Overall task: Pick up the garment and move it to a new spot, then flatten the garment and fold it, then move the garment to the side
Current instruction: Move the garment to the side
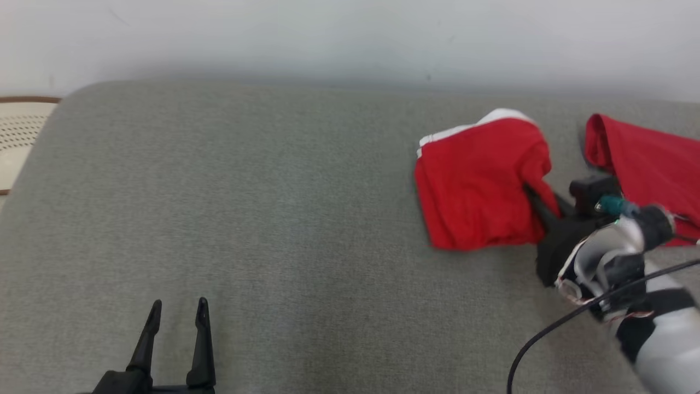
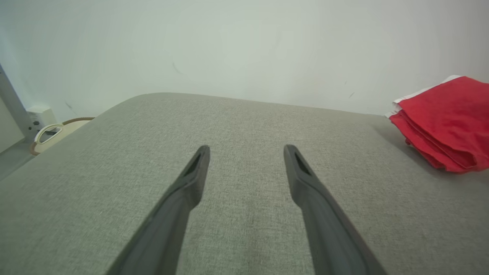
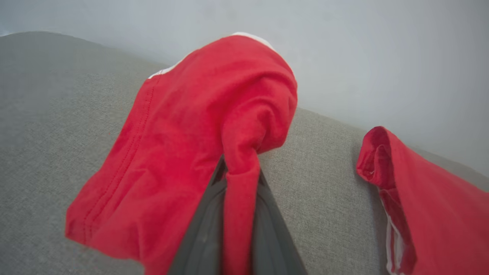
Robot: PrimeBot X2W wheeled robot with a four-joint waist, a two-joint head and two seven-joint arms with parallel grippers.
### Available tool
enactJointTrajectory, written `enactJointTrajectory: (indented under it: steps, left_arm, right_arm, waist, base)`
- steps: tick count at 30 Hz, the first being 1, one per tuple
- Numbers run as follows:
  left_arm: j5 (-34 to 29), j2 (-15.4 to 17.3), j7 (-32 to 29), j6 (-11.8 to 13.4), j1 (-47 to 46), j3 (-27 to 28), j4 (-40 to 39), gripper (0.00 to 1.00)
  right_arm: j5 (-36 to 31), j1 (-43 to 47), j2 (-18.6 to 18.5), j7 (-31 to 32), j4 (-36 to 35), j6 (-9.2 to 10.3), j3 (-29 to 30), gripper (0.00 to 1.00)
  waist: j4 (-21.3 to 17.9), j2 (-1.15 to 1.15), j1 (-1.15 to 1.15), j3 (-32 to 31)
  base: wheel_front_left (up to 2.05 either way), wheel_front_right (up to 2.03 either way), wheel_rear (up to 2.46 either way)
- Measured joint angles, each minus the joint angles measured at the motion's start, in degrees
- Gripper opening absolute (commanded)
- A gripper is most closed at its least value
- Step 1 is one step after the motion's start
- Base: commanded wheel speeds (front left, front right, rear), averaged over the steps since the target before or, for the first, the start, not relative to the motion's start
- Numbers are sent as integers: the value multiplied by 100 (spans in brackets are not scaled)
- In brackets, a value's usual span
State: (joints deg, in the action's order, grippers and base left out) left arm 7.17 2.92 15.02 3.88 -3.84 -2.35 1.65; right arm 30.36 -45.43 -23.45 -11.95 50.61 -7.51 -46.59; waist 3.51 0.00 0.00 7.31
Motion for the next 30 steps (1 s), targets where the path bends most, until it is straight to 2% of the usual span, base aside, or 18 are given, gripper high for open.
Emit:
enactJointTrajectory:
  steps: [13,24,30]
  left_arm:
    - [-196,30,-1,-25,-217,163,-501,100]
    - [-296,135,-1,-76,-340,305,-781,100]
    - [-355,202,-1,-76,-341,336,-894,100]
  right_arm:
    - [345,-1032,-1399,399,-388,0,-854,0]
    - [1098,-1541,-2409,681,-704,0,-1058,0]
    - [1363,-1727,-2677,776,-665,0,-1049,0]
  waist:
    - [-418,0,1,699]
    - [-715,1,0,1144]
    - [-814,1,0,1341]
  base:
    - [0,0,0]
    - [0,0,0]
    - [0,0,0]
